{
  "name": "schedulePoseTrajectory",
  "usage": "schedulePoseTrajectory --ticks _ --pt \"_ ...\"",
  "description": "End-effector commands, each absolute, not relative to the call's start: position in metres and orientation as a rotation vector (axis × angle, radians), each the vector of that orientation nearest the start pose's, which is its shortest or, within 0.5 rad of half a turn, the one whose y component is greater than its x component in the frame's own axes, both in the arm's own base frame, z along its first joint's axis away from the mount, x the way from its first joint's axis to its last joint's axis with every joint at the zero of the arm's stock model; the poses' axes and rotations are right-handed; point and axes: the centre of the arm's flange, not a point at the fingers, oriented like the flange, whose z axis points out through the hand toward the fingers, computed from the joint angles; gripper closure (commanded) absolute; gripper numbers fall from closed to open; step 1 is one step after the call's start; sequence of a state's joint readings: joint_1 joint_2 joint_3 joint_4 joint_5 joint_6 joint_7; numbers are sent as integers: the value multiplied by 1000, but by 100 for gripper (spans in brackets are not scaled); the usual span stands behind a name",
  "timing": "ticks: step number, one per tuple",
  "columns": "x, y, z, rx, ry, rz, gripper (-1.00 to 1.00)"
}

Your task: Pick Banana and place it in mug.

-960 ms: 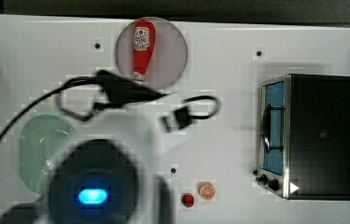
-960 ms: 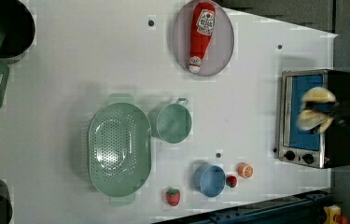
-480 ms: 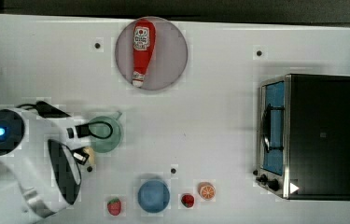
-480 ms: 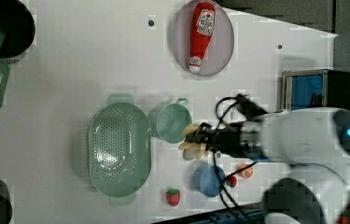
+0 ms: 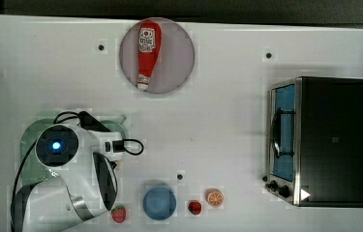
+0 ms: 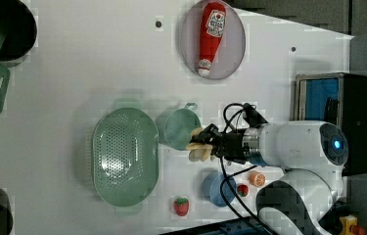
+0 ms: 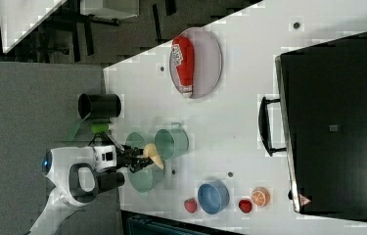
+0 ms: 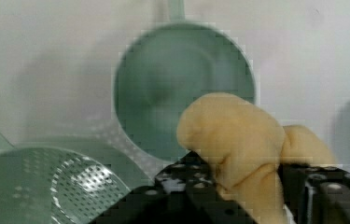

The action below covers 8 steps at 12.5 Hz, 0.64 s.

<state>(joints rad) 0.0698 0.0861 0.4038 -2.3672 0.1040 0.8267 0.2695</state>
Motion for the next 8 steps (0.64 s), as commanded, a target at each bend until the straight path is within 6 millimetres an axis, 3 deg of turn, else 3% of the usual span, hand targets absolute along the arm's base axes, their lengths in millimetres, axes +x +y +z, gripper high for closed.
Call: schedulePoseTrajectory --ticks 1,3,7,8 --pt "453 230 284 -2901 1025 95 -74" --pt "460 228 291 -2878 1030 57 -100" --pt "481 209 365 -2860 1093 -13 -100" --pt "484 198 394 -2871 1124 -2 -100"
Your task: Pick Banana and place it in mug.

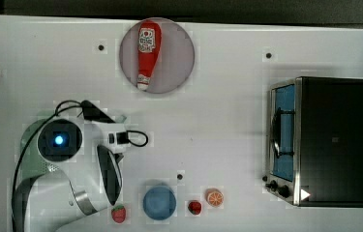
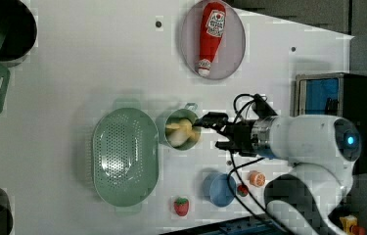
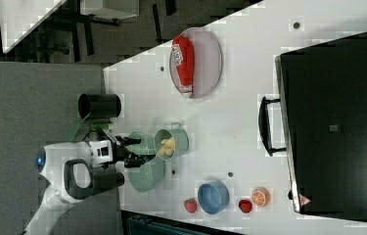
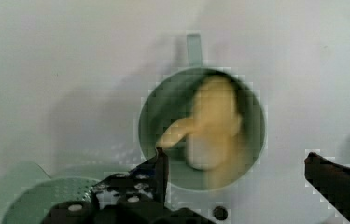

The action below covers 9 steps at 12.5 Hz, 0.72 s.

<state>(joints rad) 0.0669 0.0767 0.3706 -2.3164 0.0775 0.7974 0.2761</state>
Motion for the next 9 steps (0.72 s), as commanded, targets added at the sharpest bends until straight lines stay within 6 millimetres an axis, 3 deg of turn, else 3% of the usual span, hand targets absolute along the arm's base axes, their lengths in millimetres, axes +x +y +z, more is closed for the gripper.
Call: schedulePoseTrajectory --ticks 1,4,9 --pt "486 183 428 -2870 1173 6 -100" --pt "492 130 494 -2832 1280 12 -100" --pt "489 28 571 -2828 1337 47 -100"
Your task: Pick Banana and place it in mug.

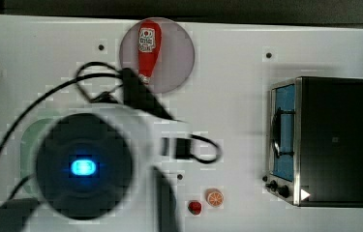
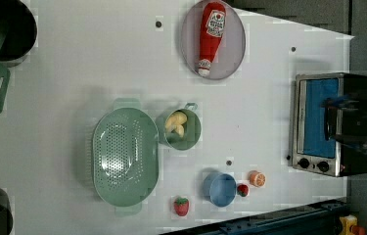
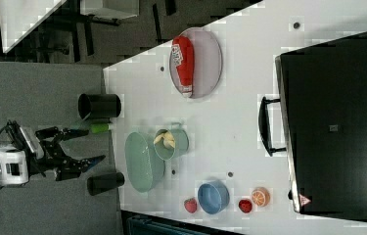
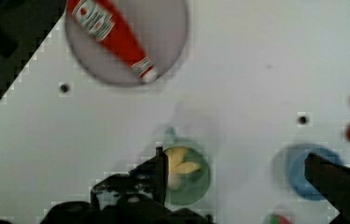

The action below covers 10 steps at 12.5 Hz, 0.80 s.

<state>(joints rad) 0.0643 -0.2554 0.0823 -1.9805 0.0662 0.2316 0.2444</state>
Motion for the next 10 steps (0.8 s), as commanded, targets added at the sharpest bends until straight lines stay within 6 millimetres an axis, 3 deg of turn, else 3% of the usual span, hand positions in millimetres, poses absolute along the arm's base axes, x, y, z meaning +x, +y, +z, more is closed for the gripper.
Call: schedulePoseTrajectory --ticks 1,4,10 --pt "486 7 583 -2855 1356 37 -100" --pt "480 -23 598 -2857 1438 67 -100" --pt "481 -25 594 -2855 1444 75 -100"
